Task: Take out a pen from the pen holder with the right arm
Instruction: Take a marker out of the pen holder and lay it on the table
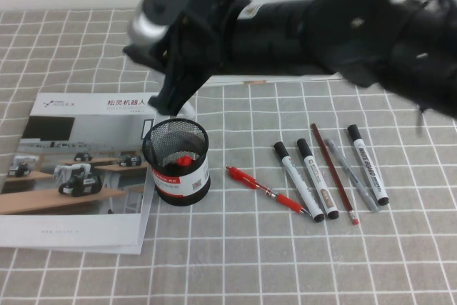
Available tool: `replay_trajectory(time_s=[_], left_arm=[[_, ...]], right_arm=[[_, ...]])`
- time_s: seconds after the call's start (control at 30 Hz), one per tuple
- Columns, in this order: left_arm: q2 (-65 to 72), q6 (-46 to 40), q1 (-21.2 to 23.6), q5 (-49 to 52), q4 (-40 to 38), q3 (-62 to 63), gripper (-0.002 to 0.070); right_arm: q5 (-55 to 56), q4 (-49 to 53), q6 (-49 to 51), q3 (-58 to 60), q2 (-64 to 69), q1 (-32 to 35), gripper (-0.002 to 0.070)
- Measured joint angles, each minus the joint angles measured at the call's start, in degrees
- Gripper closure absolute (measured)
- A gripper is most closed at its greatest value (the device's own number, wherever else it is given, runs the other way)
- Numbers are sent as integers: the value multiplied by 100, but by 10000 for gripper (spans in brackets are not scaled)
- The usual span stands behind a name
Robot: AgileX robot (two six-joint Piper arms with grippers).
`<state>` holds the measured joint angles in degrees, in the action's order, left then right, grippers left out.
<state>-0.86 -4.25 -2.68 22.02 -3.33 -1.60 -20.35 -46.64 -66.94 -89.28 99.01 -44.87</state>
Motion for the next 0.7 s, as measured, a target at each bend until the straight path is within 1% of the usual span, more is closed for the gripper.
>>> replay_trajectory(time_s=[0.07,0.23,0.37,0.47,0.57,0.7], left_arm=[[0,0,0,0,0,0,678],[0,0,0,0,0,0,678],[0,0,0,0,0,0,678],[0,0,0,0,0,0,678],[0,0,0,0,0,0,678],[0,0,0,0,0,0,678]], right_arm=[[-166,606,672,0,-225,55,579],[-872,2368,2983,0,-710,219,579],[-1775,3762,4955,0,-982,368,579],[-2648,4438,6175,0,-1052,494,580],[-3354,4752,6830,0,-1028,660,580],[-3907,4817,7216,0,-909,953,580]])
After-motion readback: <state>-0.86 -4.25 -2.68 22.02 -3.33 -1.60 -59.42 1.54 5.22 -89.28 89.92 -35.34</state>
